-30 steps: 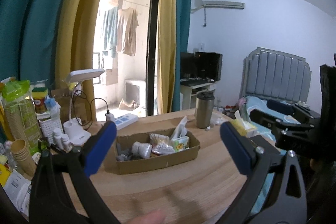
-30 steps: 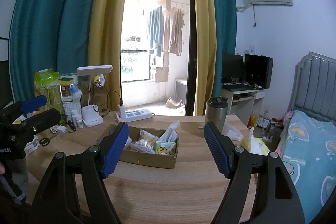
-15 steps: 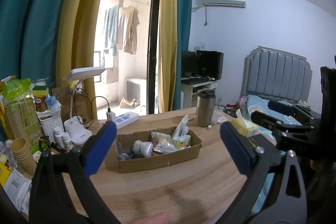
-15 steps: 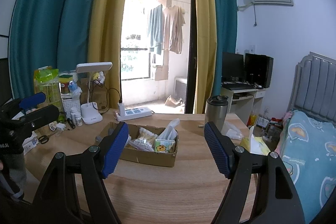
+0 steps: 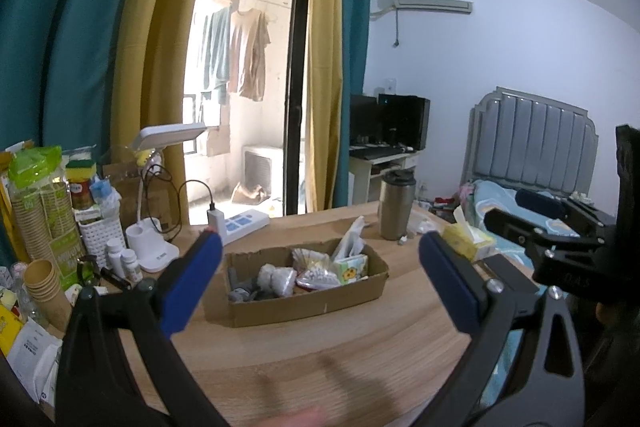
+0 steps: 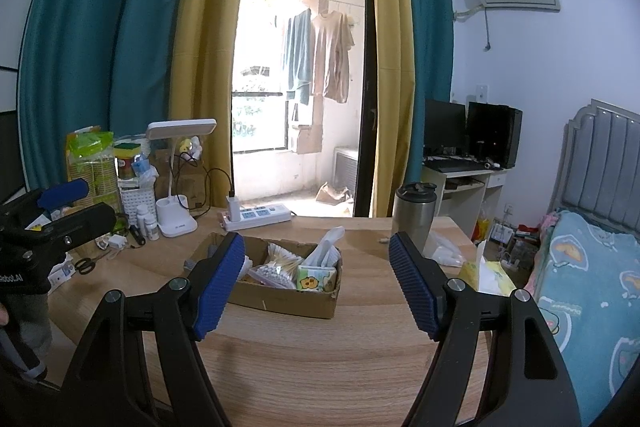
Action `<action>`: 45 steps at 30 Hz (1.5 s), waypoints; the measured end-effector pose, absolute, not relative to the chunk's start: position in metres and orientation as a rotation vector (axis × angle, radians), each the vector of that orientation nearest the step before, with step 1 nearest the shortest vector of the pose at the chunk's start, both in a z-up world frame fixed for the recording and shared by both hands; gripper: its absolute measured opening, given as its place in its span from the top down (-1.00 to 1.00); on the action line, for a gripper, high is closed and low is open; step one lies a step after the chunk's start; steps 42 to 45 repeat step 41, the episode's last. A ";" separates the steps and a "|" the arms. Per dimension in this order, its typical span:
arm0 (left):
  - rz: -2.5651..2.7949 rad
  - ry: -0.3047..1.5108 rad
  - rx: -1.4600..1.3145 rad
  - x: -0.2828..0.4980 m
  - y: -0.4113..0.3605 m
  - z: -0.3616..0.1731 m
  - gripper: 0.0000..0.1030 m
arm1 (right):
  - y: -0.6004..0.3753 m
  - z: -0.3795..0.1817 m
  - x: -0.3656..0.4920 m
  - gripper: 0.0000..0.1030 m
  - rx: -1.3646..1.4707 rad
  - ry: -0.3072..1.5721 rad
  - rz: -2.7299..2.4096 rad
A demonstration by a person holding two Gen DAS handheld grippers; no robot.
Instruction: Organize soft objects
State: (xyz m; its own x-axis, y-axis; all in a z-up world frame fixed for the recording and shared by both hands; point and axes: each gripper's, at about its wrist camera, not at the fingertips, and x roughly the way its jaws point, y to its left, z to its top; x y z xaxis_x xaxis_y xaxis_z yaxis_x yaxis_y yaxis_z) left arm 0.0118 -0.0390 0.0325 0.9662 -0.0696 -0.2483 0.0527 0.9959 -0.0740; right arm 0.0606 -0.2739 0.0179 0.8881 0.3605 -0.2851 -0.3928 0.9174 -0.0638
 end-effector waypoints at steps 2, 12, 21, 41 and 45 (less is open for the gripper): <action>-0.062 0.253 -0.068 0.012 -0.039 0.033 -0.94 | -0.274 0.018 0.060 -0.51 -0.120 0.273 0.394; -0.061 0.253 -0.068 0.012 -0.039 0.033 -0.94 | -0.274 0.019 0.061 -0.51 -0.119 0.271 0.392; -0.063 0.256 -0.068 0.011 -0.042 0.031 -0.94 | -0.275 0.019 0.060 -0.51 -0.123 0.271 0.398; -0.083 0.274 -0.065 0.012 -0.051 0.020 -0.94 | -0.274 0.017 0.060 -0.51 -0.135 0.287 0.401; -0.083 0.274 -0.065 0.012 -0.051 0.020 -0.94 | -0.274 0.017 0.060 -0.51 -0.135 0.287 0.401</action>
